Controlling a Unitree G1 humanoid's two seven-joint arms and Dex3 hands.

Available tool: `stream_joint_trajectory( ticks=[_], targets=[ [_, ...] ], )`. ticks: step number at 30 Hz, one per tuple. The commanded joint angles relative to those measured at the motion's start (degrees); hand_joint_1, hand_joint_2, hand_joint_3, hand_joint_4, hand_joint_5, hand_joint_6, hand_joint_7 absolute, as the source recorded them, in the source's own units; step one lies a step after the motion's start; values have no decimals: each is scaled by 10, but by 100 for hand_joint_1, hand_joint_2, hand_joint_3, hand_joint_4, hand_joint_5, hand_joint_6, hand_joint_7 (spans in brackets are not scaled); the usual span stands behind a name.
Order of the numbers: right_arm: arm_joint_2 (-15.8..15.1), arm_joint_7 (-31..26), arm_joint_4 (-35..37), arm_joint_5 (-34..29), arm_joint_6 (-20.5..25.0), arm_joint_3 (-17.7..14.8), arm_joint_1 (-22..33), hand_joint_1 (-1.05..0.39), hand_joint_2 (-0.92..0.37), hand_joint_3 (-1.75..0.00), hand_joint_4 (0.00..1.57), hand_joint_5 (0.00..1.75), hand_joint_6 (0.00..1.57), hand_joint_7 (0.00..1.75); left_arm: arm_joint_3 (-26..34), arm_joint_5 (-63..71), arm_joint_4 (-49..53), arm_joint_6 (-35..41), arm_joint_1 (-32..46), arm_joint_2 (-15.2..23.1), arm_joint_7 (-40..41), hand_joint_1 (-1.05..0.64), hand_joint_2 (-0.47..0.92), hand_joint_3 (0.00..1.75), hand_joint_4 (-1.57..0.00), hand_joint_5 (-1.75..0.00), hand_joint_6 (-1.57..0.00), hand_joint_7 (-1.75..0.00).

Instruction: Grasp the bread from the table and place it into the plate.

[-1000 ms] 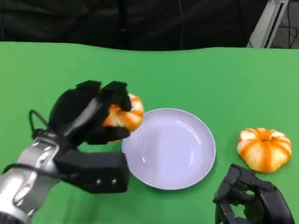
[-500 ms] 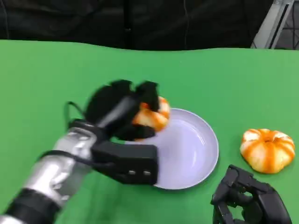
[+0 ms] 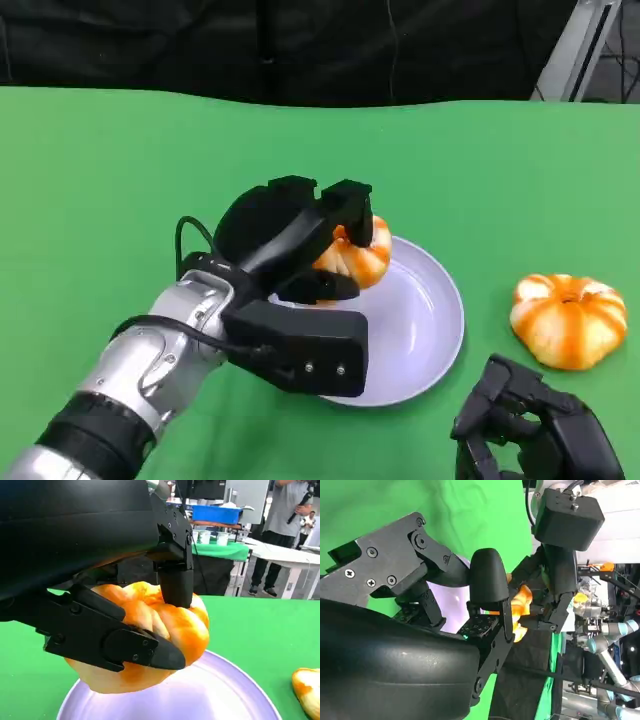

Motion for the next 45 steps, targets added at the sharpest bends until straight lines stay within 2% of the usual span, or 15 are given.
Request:
stream_joint_trajectory(
  ticks=[1, 16, 17, 18, 19, 20, 21, 23, 25, 45],
  targets=[
    [-3, -2, -5, 2, 3, -3, 2, -13, -60, -112, 81, 175, 77, 152, 1, -1, 5, -2, -7, 6, 9, -12, 92, 18, -63, -175, -51, -175],
    [-3, -2, -5, 2, 3, -3, 2, -13, -60, -112, 81, 175, 77, 152, 1, -1, 5, -2, -7, 6, 9, -12, 92, 18, -63, -175, -51, -175],
    [-2, -1, -7, 4, 3, -1, 4, -13, -60, -112, 81, 175, 77, 152, -25, 14, 33, 5, 2, 4, -16, -12, 92, 18, -63, -175, -51, -175],
    [-1, -1, -9, 5, 3, 1, 5, -14, -60, -112, 81, 175, 77, 152, -45, 24, 55, 10, 8, 2, -35, -53, 92, 40, -26, -74, -33, -84],
    [0, 0, -11, 6, 3, 2, 6, -14, -60, -112, 81, 175, 77, 152, -59, 31, 71, 14, 11, 1, -47, -67, 92, 48, -13, -38, -30, -47],
    [0, 0, -12, 7, 3, 3, 7, -14, -60, -112, 81, 175, 77, 152, -67, 33, 81, 16, 12, 1, -52, -75, 92, 54, -5, -15, -28, -24],
    [0, 0, -13, 7, 5, 2, 7, -15, -60, -112, 81, 175, 77, 152, -73, 39, 87, 22, 11, 4, -52, -81, 92, 58, -3, -8, -24, -15],
    [-1, -1, -14, 5, 5, 1, 6, -15, -60, -113, 81, 175, 77, 152, -80, 45, 96, 30, 10, 9, -53, -95, 92, 71, 0, -2, -13, -5],
    [-1, -1, -14, 4, 5, 1, 6, -15, -60, -113, 81, 175, 77, 152, -83, 46, 99, 33, 9, 10, -52, -98, 92, 74, 0, 0, -10, -3],
    [-2, 2, -14, 6, 11, 0, 6, -16, -59, -112, 82, 175, 77, 152, -86, 45, 88, 40, 13, 14, -53, -99, 92, 77, 0, 0, -10, -1]
  ],
)
